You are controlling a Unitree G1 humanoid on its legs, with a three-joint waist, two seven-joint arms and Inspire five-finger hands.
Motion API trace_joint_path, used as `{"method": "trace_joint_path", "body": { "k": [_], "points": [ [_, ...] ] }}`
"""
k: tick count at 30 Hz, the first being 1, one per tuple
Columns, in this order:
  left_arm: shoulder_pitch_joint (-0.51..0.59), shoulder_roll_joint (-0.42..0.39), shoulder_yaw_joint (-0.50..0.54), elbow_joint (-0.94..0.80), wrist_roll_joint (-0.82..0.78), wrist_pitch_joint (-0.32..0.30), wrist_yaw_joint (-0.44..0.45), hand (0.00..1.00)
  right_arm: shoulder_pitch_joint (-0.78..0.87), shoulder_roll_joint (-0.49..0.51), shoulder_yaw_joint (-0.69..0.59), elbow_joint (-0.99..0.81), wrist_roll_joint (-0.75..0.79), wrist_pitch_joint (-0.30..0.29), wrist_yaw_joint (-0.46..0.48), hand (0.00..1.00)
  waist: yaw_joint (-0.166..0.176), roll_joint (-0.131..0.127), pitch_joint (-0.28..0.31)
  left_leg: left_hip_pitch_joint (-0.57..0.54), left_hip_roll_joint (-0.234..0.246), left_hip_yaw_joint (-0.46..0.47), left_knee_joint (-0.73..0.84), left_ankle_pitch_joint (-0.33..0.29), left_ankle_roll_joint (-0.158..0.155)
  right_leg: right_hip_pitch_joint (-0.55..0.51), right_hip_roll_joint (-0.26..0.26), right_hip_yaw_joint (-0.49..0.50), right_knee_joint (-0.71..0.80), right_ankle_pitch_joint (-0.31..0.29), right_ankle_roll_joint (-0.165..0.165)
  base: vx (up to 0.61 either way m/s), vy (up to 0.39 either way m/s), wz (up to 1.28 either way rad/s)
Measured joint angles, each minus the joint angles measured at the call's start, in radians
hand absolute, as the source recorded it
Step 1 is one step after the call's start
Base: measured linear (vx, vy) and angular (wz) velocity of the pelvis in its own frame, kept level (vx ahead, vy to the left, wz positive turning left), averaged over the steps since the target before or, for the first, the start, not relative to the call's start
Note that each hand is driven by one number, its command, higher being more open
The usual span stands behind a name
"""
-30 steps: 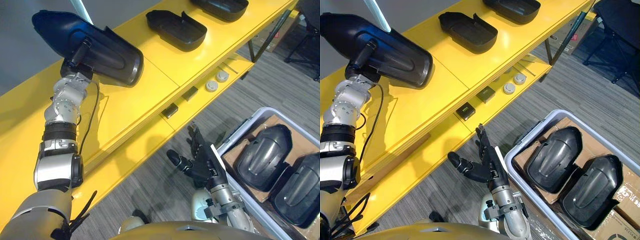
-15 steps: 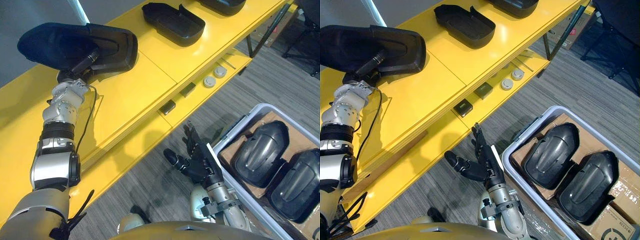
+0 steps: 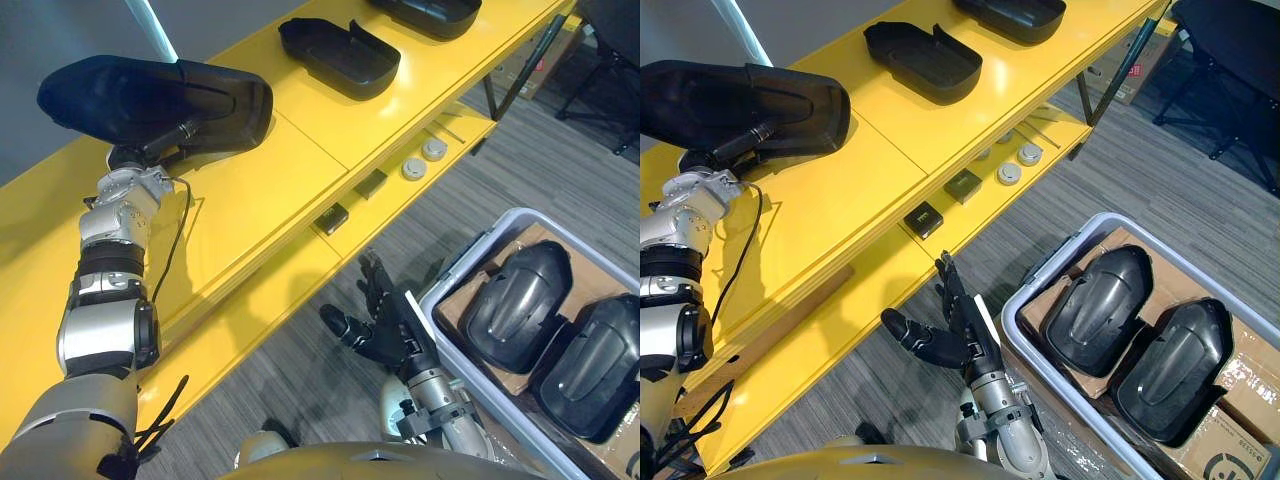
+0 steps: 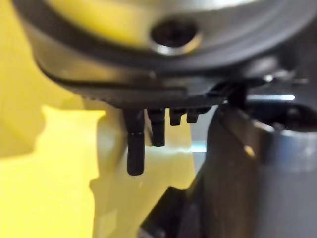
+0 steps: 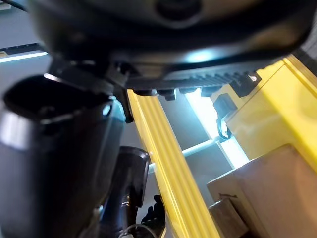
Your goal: Walk over and take three plastic housings, then place them on the shelf
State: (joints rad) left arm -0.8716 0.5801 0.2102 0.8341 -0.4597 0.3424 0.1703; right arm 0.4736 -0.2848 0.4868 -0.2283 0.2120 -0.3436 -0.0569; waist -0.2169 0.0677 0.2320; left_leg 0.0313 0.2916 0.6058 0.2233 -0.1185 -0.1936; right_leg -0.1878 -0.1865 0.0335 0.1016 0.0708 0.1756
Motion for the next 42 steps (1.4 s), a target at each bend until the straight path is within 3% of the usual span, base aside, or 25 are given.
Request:
{"method": "trace_joint_path", "body": {
  "k": [6, 15, 24, 32, 36, 42],
  "points": [
    [-0.031, 0.027, 0.001, 0.043, 0.151, 0.071, -0.01, 1.0, 0.002, -0.003, 0.016, 0.0, 0.001, 0.0, 0.001, 1.0, -0.006, 0.005, -0.004, 0.026, -0.002, 0.001, -0.008, 0.002, 0.001, 0.023, -0.001, -0.001, -0.002, 0.0, 0.0, 0.0, 0.0, 0.0],
    [-0.032, 0.043, -0.054, 0.08, 0.324, 0.12, -0.043, 1.0, 0.014, -0.019, 0.032, 0.034, 0.002, 0.0, 0.004, 1.0, -0.008, 0.03, -0.029, 0.055, -0.01, -0.002, -0.056, 0.03, 0.002, 0.049, 0.003, -0.012, -0.019, 0.002, -0.002, 0.0, -0.003, 0.02],
    [0.001, 0.068, -0.098, 0.113, 0.358, 0.139, -0.078, 1.0, 0.025, -0.023, 0.033, 0.07, 0.002, 0.001, 0.014, 1.0, -0.005, 0.029, -0.08, 0.066, -0.011, -0.003, -0.072, 0.04, 0.001, 0.058, 0.007, -0.013, -0.026, 0.004, -0.006, 0.0, -0.001, 0.0],
    [0.017, 0.072, -0.098, 0.132, 0.398, 0.142, -0.081, 1.0, 0.033, -0.025, 0.032, 0.078, 0.002, 0.001, 0.031, 1.0, -0.005, 0.026, -0.088, 0.078, -0.012, -0.005, -0.079, 0.047, 0.0, 0.072, 0.009, -0.015, -0.035, 0.01, -0.009, 0.0, 0.0, 0.0],
    [0.017, 0.076, -0.099, 0.143, 0.52, 0.169, -0.058, 1.0, 0.032, -0.025, 0.031, 0.098, 0.009, -0.001, 0.032, 1.0, -0.008, 0.025, -0.092, 0.08, -0.014, -0.007, -0.095, 0.057, 0.001, 0.072, 0.012, -0.017, -0.037, 0.011, -0.011, 0.0, 0.0, 0.0],
    [0.014, 0.173, -0.147, 0.15, 0.633, 0.215, -0.026, 1.0, 0.041, -0.026, 0.03, 0.137, 0.041, -0.02, 0.036, 1.0, -0.012, 0.023, -0.109, 0.082, -0.017, -0.005, -0.102, 0.059, 0.001, 0.068, 0.012, -0.014, -0.037, 0.011, -0.011, 0.0, 0.0, 0.0]
  ]
}}
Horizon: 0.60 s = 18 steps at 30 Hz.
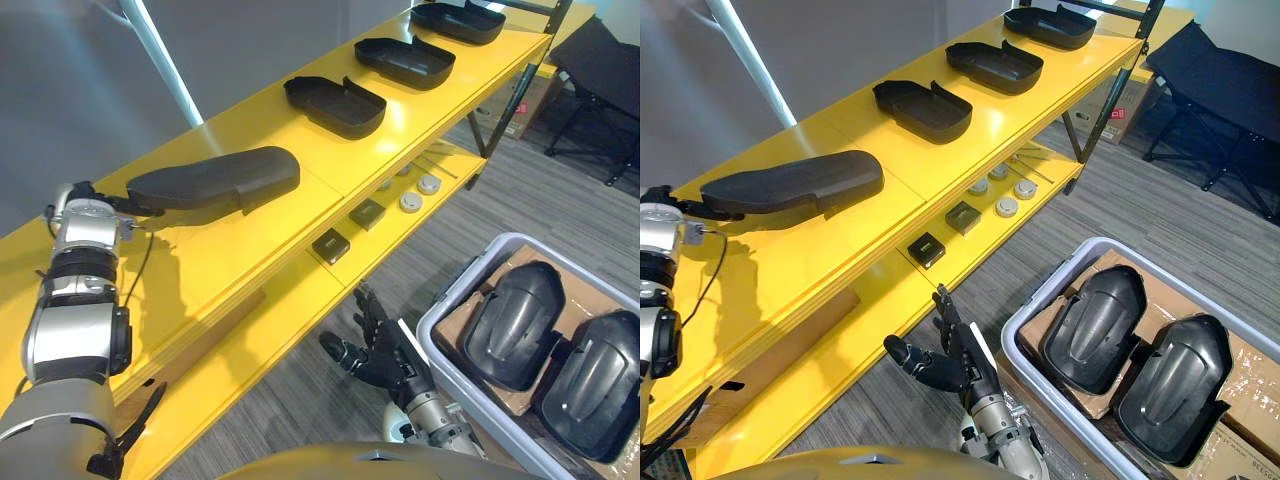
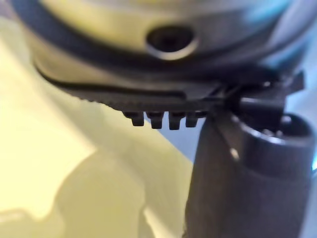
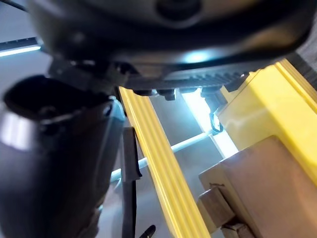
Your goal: Walk over and take three plastic housings, then place them on the shelf
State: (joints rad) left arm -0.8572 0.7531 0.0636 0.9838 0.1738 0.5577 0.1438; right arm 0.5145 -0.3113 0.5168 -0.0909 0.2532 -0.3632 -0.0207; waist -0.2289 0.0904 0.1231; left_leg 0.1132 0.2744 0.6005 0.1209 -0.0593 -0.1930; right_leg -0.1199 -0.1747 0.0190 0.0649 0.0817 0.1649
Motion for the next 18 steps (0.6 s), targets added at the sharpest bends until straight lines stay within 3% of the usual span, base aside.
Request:
{"method": "trace_joint_path", "body": {
  "k": [4, 13, 15, 18],
  "points": [
    [-0.003, 0.048, -0.018, 0.0, 0.035, 0.017, 0.004, 1.0, 0.001, -0.008, 0.002, 0.016, 0.0, -0.02, 0.009, 1.0, 0.005, 0.0, -0.004, 0.0, 0.0, 0.0, 0.0, 0.0, 0.0, 0.0, -0.001, 0.0, 0.0, 0.0, 0.0, 0.0, 0.0, 0.0],
    [0.001, 0.05, -0.014, 0.009, -0.012, 0.0, 0.082, 1.0, -0.008, -0.018, 0.002, 0.019, -0.003, -0.062, -0.028, 1.0, 0.011, -0.02, -0.016, -0.003, -0.001, -0.007, 0.001, 0.002, 0.001, 0.001, -0.003, -0.006, 0.001, 0.001, -0.001, 0.0, 0.0, 0.0],
    [0.003, 0.05, -0.01, 0.019, -0.052, -0.033, 0.119, 1.0, -0.013, -0.027, 0.002, 0.019, -0.009, -0.069, -0.039, 1.0, 0.011, -0.02, -0.016, -0.005, -0.001, -0.011, 0.001, 0.002, 0.001, 0.002, -0.003, -0.009, 0.001, 0.001, -0.001, 0.01, 0.001, 0.05],
    [0.005, 0.05, 0.006, 0.039, -0.148, -0.151, 0.206, 1.0, -0.025, -0.038, -0.014, 0.017, -0.018, -0.105, -0.052, 1.0, 0.011, -0.02, -0.016, -0.009, -0.001, -0.024, 0.0, 0.003, 0.001, 0.004, -0.004, -0.015, 0.001, 0.0, -0.001, 0.01, 0.0, 0.07]
  ]
}}
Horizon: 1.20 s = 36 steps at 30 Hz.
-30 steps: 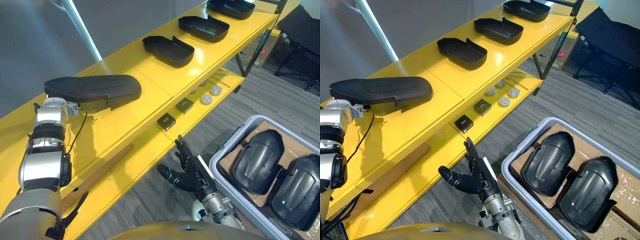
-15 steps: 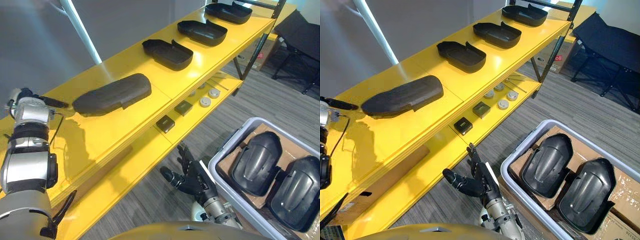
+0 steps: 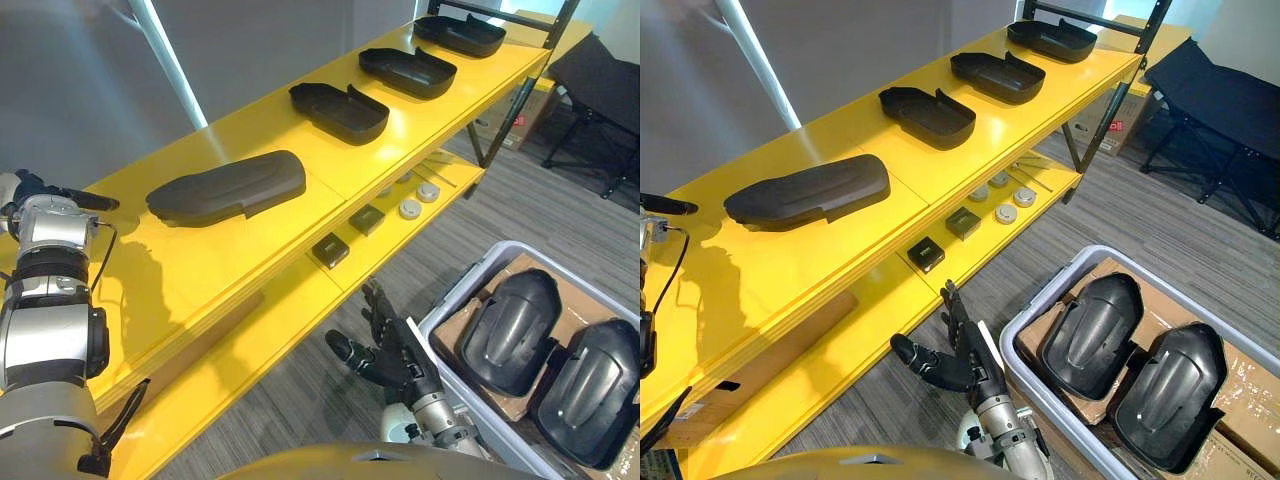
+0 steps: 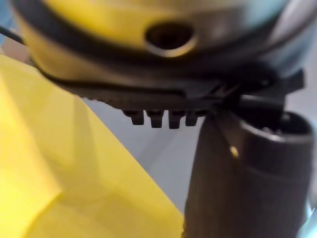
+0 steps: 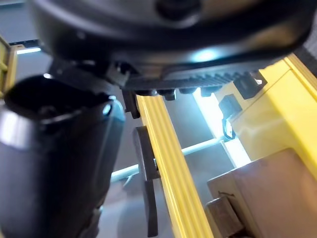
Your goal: Walk over and take three plastic housings, then place them on the shelf
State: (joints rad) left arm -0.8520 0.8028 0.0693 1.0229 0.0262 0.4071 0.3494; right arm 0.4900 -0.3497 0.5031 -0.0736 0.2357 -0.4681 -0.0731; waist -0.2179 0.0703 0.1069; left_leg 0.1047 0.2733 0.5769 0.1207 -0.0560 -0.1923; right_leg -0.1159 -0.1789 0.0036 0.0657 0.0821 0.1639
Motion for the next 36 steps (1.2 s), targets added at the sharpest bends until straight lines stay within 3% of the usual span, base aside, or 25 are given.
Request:
{"method": "trace_joint_path", "body": {
  "k": [2, 4, 5, 7, 8, 10, 13, 18, 20, 24, 25, 36],
  "points": [
    [0.029, 0.0, 0.047, -0.039, -0.105, -0.113, 0.071, 1.0, -0.015, 0.001, -0.033, -0.018, -0.027, -0.007, -0.006, 1.0, -0.003, -0.001, -0.001, -0.007, -0.002, -0.01, -0.002, 0.003, 0.002, 0.003, -0.003, -0.007, -0.003, 0.0, 0.0, 0.0, 0.004, 0.11],
    [0.153, -0.012, 0.063, -0.208, -0.158, -0.234, 0.14, 1.0, -0.045, 0.002, -0.09, -0.049, -0.035, -0.015, -0.019, 1.0, -0.004, -0.001, 0.0, -0.007, -0.005, -0.019, -0.005, 0.004, 0.004, 0.016, -0.005, -0.018, -0.018, 0.005, 0.001, 0.0, 0.003, 0.12],
    [0.207, -0.026, 0.079, -0.296, -0.191, -0.262, 0.157, 1.0, -0.049, 0.006, -0.12, -0.067, -0.036, -0.017, -0.025, 1.0, -0.003, -0.001, -0.001, -0.006, -0.008, -0.026, -0.012, 0.007, 0.004, 0.02, -0.006, -0.023, -0.018, 0.005, 0.001, 0.02, 0.002, 0.23],
    [0.452, -0.141, 0.148, -0.681, -0.243, -0.387, 0.21, 1.0, -0.07, 0.038, -0.285, -0.161, -0.045, -0.028, -0.059, 1.0, 0.02, -0.003, -0.002, 0.011, -0.023, -0.039, -0.056, 0.025, 0.004, 0.037, -0.012, -0.04, -0.028, 0.005, 0.002, 0.03, 0.008, 0.21],
    [0.513, -0.18, 0.16, -0.776, -0.253, -0.411, 0.222, 1.0, -0.083, 0.047, -0.333, -0.182, -0.045, -0.035, -0.069, 1.0, 0.029, -0.005, -0.004, 0.011, -0.023, -0.044, -0.057, 0.025, 0.004, 0.044, -0.012, -0.046, -0.036, 0.006, 0.004, 0.03, 0.003, 0.24],
    [0.728, -0.356, 0.177, -1.075, -0.249, -0.465, 0.248, 1.0, -0.146, 0.056, -0.524, -0.238, -0.044, -0.06, -0.105, 1.0, 0.064, -0.01, -0.022, 0.009, -0.022, -0.079, -0.059, 0.026, 0.004, 0.074, -0.013, -0.077, -0.062, 0.008, 0.006, 0.04, -0.011, 0.33],
    [0.87, -0.486, 0.193, -1.175, -0.253, -0.51, 0.251, 1.0, -0.234, 0.053, -0.644, -0.249, -0.044, -0.093, -0.132, 1.0, 0.098, -0.011, -0.042, 0.01, -0.021, -0.123, -0.062, 0.027, 0.003, 0.116, -0.014, -0.115, -0.086, 0.01, 0.005, 0.02, -0.015, 0.34],
    [0.944, -0.53, 0.235, -1.24, -0.253, -0.608, 0.225, 1.0, -0.267, 0.053, -0.65, -0.245, -0.044, -0.075, -0.071, 1.0, 0.148, -0.018, -0.052, 0.004, -0.022, -0.167, -0.064, 0.029, 0.003, 0.152, -0.017, -0.158, -0.109, 0.012, 0.005, -0.03, -0.011, 0.25],
    [0.999, -0.543, 0.243, -1.339, -0.251, -0.673, 0.185, 1.0, -0.269, 0.053, -0.65, -0.244, -0.034, -0.019, -0.022, 1.0, 0.166, -0.023, -0.06, -0.003, -0.025, -0.181, -0.072, 0.03, 0.007, 0.156, -0.017, -0.169, -0.121, 0.014, 0.004, -0.02, -0.012, 0.17],
    [1.037, -0.618, 0.243, -1.404, -0.255, -0.753, 0.111, 1.0, -0.275, 0.054, -0.651, -0.197, -0.029, 0.063, -0.023, 1.0, 0.175, -0.022, -0.065, -0.013, -0.027, -0.204, -0.073, 0.037, 0.002, 0.163, -0.02, -0.192, -0.121, 0.014, 0.004, 0.0, -0.001, 0.14],
    [1.065, -0.672, 0.237, -1.41, -0.308, -0.776, -0.056, 1.0, -0.309, 0.12, -0.669, -0.166, -0.022, 0.158, -0.003, 1.0, 0.187, -0.074, -0.031, -0.017, -0.027, -0.206, -0.075, 0.034, -0.001, 0.16, -0.02, -0.196, -0.121, 0.009, -0.003, 0.0, 0.001, 0.05],
    [1.063, -0.68, 0.218, -1.428, -0.307, -0.776, -0.059, 1.0, -0.371, 0.12, -0.66, -0.129, -0.046, 0.166, 0.008, 1.0, 0.192, -0.083, 0.016, -0.062, -0.027, -0.253, -0.051, 0.034, 0.0, 0.149, -0.021, -0.227, -0.115, 0.009, -0.004, -0.01, 0.001, 0.08]
  ]
}}
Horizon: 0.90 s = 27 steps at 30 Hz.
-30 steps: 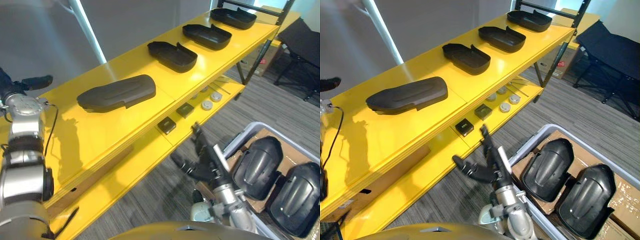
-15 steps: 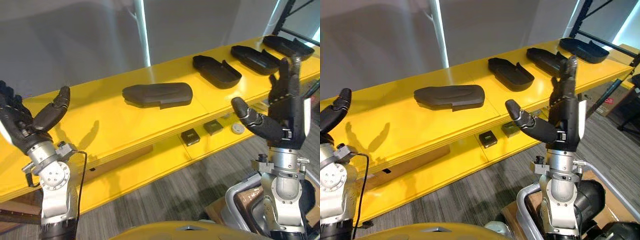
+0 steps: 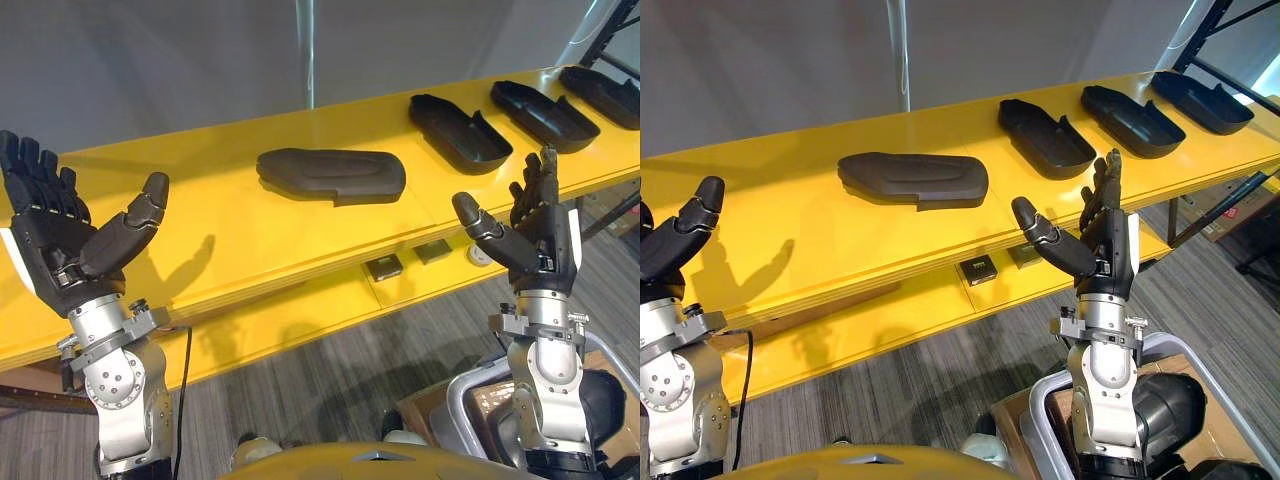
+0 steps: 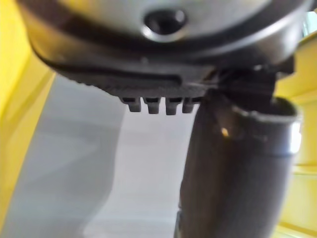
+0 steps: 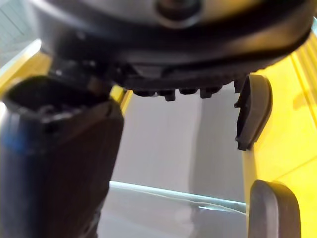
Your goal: Walk over and take three plastic housings, then place them on the shelf
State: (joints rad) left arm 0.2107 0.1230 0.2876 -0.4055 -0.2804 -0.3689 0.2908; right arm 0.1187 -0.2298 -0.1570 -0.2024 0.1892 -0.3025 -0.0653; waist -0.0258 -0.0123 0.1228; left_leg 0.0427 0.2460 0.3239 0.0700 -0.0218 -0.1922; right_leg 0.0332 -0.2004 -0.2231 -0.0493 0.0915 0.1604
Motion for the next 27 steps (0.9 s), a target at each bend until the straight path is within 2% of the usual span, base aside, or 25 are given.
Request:
{"method": "trace_joint_path", "body": {
  "k": [5, 7, 10, 12, 15, 17, 20, 22, 25, 27],
  "points": [
    [-0.008, -0.021, -0.007, 0.001, 0.001, 0.004, -0.008, 1.0, -0.124, -0.022, 0.078, 0.083, -0.227, 0.027, 0.001, 1.0, 0.03, -0.001, 0.024, -0.036, -0.005, -0.059, 0.029, -0.007, 0.006, -0.003, -0.005, -0.026, 0.008, 0.0, 0.0, -0.02, 0.01, 0.17],
    [-0.009, -0.036, -0.016, 0.002, 0.0, 0.025, -0.014, 1.0, -0.188, -0.064, 0.155, 0.116, -0.359, 0.035, 0.019, 1.0, 0.059, 0.0, 0.036, -0.034, -0.009, -0.072, 0.032, -0.009, 0.005, 0.001, -0.008, -0.029, 0.013, 0.0, 0.0, -0.02, 0.022, 0.08],
    [-0.009, -0.037, -0.017, 0.004, 0.0, 0.042, -0.017, 1.0, -0.233, -0.068, 0.232, 0.128, -0.439, 0.035, 0.019, 1.0, 0.084, -0.003, 0.04, -0.035, -0.009, -0.084, 0.034, -0.009, 0.005, 0.01, -0.009, -0.04, 0.015, 0.0, 0.0, -0.01, 0.01, 0.1],
    [-0.008, -0.037, -0.019, 0.005, 0.0, 0.044, -0.017, 1.0, -0.256, -0.068, 0.252, 0.14, -0.47, 0.035, 0.013, 1.0, 0.085, -0.006, 0.042, -0.033, -0.009, -0.091, 0.035, -0.01, 0.005, 0.016, -0.009, -0.045, 0.016, -0.001, -0.002, -0.01, 0.011, 0.11],
    [-0.008, -0.037, -0.04, 0.009, 0.001, 0.045, -0.016, 1.0, -0.311, -0.069, 0.281, 0.196, -0.615, 0.049, -0.062, 1.0, 0.087, -0.009, 0.047, -0.035, -0.009, -0.095, 0.036, -0.012, 0.008, 0.018, -0.009, -0.047, 0.016, -0.003, -0.004, -0.01, 0.004, 0.02],
    [-0.008, -0.037, -0.079, 0.02, 0.002, 0.047, -0.017, 1.0, -0.346, -0.074, 0.322, 0.248, -0.732, 0.099, -0.14, 1.0, 0.095, -0.005, 0.049, -0.036, -0.009, -0.097, 0.036, -0.012, 0.01, 0.018, -0.009, -0.048, 0.015, -0.004, -0.005, 0.0, 0.0, 0.0],
    [-0.008, -0.037, -0.105, 0.031, 0.007, 0.049, -0.018, 1.0, -0.378, -0.075, 0.359, 0.306, -0.815, 0.143, -0.204, 1.0, 0.098, -0.001, 0.051, -0.038, -0.009, -0.098, 0.036, -0.012, 0.009, 0.016, -0.009, -0.049, 0.015, -0.004, -0.005, 0.0, 0.0, 0.0],
    [-0.009, -0.038, -0.135, 0.042, 0.01, 0.049, -0.023, 1.0, -0.406, -0.073, 0.392, 0.36, -0.894, 0.231, -0.28, 1.0, 0.105, 0.002, 0.053, -0.052, -0.009, -0.106, 0.038, -0.009, 0.006, 0.009, -0.009, -0.057, 0.015, -0.004, -0.005, 0.0, 0.008, 0.08],
    [-0.008, -0.038, -0.139, 0.049, 0.013, 0.063, -0.026, 1.0, -0.451, -0.071, 0.399, 0.438, -0.938, 0.311, -0.351, 1.0, 0.108, 0.008, 0.058, -0.07, -0.01, -0.118, 0.046, -0.008, 0.007, 0.003, -0.009, -0.069, 0.015, -0.003, -0.005, 0.02, 0.01, 0.11],
    [-0.008, -0.038, -0.139, 0.051, 0.012, 0.064, -0.024, 1.0, -0.479, -0.071, 0.401, 0.47, -0.938, 0.335, -0.365, 1.0, 0.109, 0.013, 0.061, -0.07, -0.01, -0.12, 0.046, -0.008, 0.007, 0.003, -0.009, -0.071, 0.015, -0.003, -0.005, 0.01, 0.004, 0.02]
  ]
}}
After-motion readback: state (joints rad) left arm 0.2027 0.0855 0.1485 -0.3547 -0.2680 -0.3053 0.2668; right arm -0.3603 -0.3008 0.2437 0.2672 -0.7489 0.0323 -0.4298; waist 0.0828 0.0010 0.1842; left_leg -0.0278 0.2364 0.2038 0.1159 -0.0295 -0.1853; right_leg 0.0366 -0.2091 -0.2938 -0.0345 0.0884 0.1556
